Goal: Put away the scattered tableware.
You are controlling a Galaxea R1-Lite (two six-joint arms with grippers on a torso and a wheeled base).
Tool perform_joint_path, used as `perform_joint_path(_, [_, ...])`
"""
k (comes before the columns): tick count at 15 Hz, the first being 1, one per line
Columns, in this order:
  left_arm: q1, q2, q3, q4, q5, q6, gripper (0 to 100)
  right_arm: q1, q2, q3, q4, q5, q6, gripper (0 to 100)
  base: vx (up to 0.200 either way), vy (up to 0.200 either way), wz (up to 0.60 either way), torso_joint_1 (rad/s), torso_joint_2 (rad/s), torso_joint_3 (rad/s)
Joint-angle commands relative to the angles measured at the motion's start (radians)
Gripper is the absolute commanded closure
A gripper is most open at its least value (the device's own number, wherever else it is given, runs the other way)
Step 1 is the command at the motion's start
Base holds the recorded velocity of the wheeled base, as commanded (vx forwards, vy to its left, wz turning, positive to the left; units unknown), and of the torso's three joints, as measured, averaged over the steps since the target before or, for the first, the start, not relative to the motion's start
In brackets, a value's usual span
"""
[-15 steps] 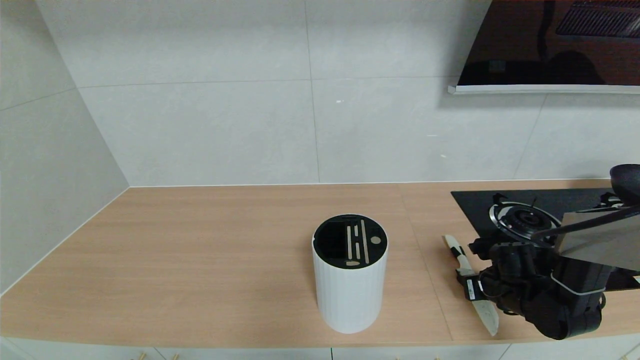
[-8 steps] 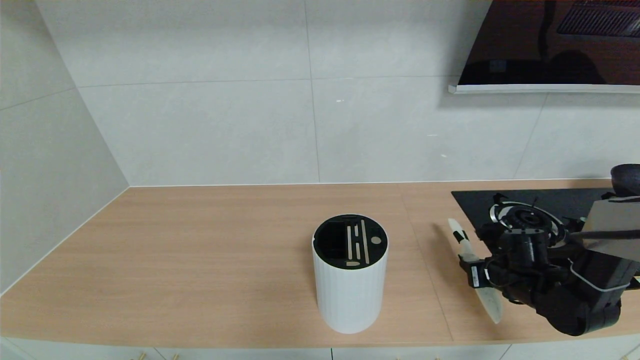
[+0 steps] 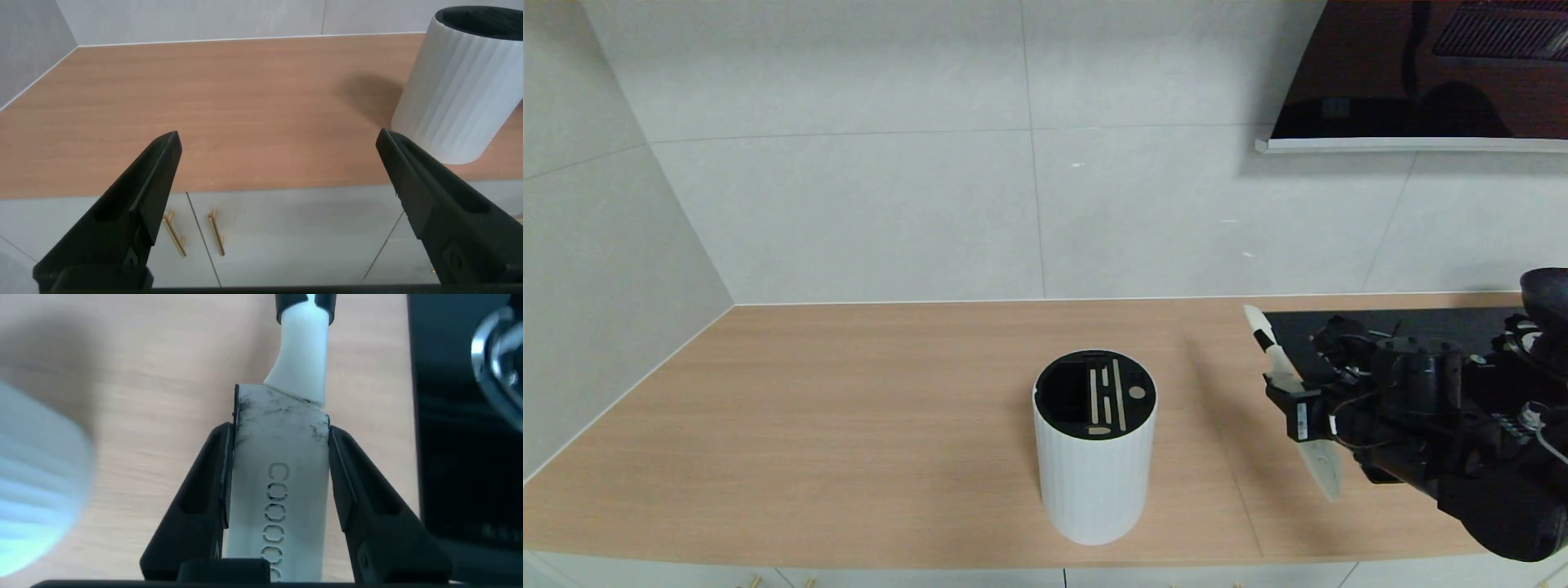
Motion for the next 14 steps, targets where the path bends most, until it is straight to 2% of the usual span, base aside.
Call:
perform_joint_path(1, [0.000,0.000,-0.011,-0.020,-0.003,-0.001,0,0.034,-0.129,-0.010,0.028,-0.007,-0.001,100,0.000,0.000,0.00,0.000,0.00,0.000])
perform_joint_path(3, [0.000,0.002,-0.075,-0.025,-0.021,-0.002,0,0.054,-0.177,-0.040,0.059,-0.007,-0.003,100,0.000,0.000,0.00,0.000,0.00,0.000])
perform_joint_path(4, [-0.017,0.074,-0.166,0.078,-0.101,-0.002,0,0.079,-0.226,-0.120,0.148,-0.004,-0.001,100,0.000,0.000,0.00,0.000,0.00,0.000])
perform_joint_path(6, [-0.049,0.222,-0.276,0.153,-0.190,-0.002,0,0.133,-0.286,-0.211,0.289,-0.004,-0.001,100,0.000,0.000,0.00,0.000,0.00,0.000])
perform_joint_path(7, [-0.060,0.275,-0.310,0.153,-0.219,-0.002,0,0.152,-0.295,-0.235,0.315,-0.002,-0.001,100,0.000,0.000,0.00,0.000,0.00,0.000])
perform_joint_path(8, [-0.074,0.410,-0.394,0.152,-0.271,-0.001,0,0.185,-0.297,-0.287,0.341,-0.001,-0.003,100,0.000,0.000,0.00,0.000,0.00,0.000])
perform_joint_path(12, [-0.084,0.845,-0.658,0.141,-0.346,0.007,0,0.251,-0.238,-0.454,0.425,0.004,-0.009,100,0.000,0.000,0.00,0.000,0.00,0.000])
perform_joint_path(14, [-0.117,1.012,-0.724,0.114,-0.371,0.004,0,0.298,-0.232,-0.438,0.433,-0.012,-0.009,100,0.000,0.000,0.00,0.000,0.00,0.000])
